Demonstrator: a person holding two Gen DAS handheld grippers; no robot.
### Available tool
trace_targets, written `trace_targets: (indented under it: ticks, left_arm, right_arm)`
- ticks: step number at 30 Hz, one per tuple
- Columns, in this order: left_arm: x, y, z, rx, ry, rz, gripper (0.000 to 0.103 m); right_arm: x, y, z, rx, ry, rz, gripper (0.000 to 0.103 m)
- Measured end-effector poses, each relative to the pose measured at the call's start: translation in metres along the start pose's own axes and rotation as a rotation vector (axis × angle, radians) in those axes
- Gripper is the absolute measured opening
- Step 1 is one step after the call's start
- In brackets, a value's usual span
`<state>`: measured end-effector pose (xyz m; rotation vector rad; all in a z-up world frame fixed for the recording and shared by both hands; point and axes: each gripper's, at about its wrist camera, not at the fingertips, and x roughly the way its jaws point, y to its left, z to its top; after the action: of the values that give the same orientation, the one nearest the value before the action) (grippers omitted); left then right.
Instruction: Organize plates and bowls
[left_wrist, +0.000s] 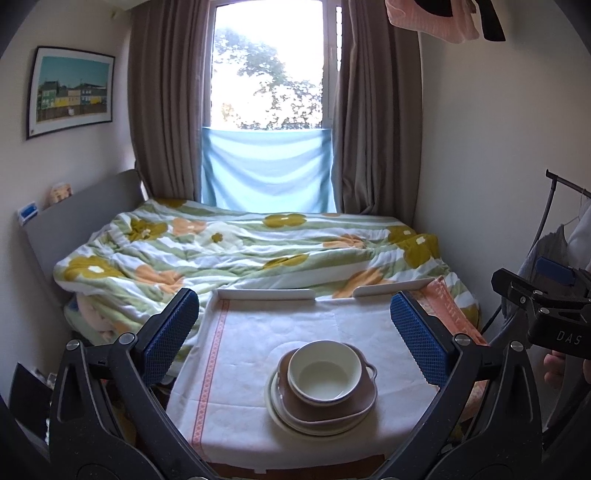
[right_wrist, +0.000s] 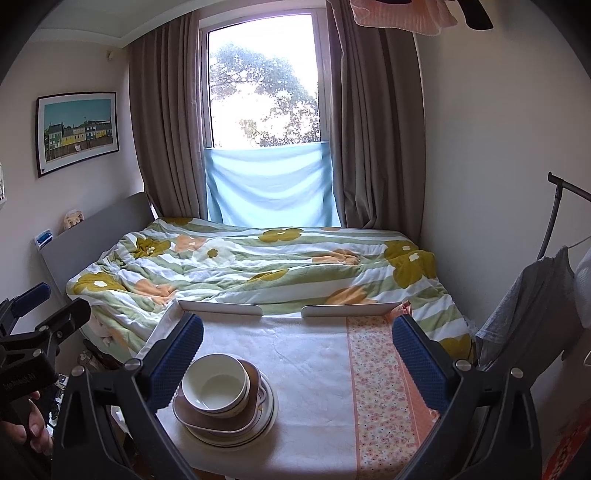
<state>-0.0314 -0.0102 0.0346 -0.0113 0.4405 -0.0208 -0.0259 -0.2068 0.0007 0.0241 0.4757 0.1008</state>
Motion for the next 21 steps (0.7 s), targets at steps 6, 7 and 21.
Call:
trace_targets:
  ticks: [6,7,21]
  left_arm:
    - [0.0016,0.0009,-0.0009,-0.003,0.003,-0.003,0.103]
    - [0.0018,0.0010,-0.0012,-0.004,0.003,-0.005,0.103]
    - [0.0026,0.0012,-0.0015,-0.014,-0.004,0.000,0.103]
  right_arm:
    - [0.0012,0.0003,0.0009,-0.007,0.001,-0.005,0.102]
    - [0.0015,0.0006,0.0008,-0.009,0.002,-0.006,0.102]
    - [0.0066,-0.0012,0.0020,-0.018,-0.003,-0.020,0.102]
